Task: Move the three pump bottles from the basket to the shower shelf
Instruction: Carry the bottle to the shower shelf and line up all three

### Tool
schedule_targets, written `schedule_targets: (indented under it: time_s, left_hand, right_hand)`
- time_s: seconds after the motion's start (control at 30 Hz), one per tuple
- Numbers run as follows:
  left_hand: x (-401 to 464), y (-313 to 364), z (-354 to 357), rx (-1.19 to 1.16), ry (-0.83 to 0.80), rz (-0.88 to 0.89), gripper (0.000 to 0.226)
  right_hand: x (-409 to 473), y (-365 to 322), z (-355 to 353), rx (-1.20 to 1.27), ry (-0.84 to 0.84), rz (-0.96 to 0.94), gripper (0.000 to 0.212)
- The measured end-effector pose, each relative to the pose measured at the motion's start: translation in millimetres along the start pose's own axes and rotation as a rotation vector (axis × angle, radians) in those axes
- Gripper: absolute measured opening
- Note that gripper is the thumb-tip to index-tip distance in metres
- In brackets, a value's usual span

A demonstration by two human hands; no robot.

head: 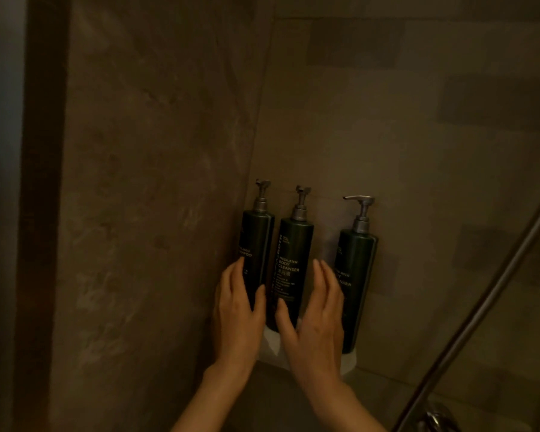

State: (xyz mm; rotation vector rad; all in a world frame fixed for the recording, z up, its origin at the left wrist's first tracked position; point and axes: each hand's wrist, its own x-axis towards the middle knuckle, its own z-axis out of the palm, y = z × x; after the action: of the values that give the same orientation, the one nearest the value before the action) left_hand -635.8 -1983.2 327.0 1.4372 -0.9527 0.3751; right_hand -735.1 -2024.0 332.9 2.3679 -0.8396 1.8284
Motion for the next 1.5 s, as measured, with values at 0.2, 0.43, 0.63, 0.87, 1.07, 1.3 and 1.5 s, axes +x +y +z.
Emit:
schedule_targets:
  time_s: [0.2, 0.43, 0.63, 0.87, 1.07, 1.3, 1.5]
  left_hand:
    - [-9, 26, 14, -0.007, -0.138, 0.137, 0.067]
    - [-7, 23, 33, 0.032, -0.153, 0.033, 0.073]
    - [-3, 21, 42, 0.046, -0.117, -0.014, 0.073]
    - [-5, 20, 41, 0.020, -0.122, -0.014, 0.075]
    - [-6, 19, 41, -0.013, -0.143, -0.051, 0.077]
    - [-5, 17, 43, -0.057, -0.155, -0.065, 0.078]
    - [-4, 15, 44, -0.089, -0.165, -0.079, 0.079]
  right_hand:
    - [11, 32, -23, 0.016, 0.094, 0.098, 0.079]
    - [26, 56, -20, 0.090, 0.038, 0.373, 0.103]
    - [38, 70, -18, 0.169, 0.079, 0.392, 0.086]
    - [35, 79, -17, 0.291, 0.025, 0.415, 0.083]
    - [30, 81, -18, 0.293, 0.024, 0.433, 0.081]
    - [26, 85, -13, 0.369, -0.022, 0.417, 0.076]
    - [25, 88, -9, 0.362, -0.034, 0.424, 0.075]
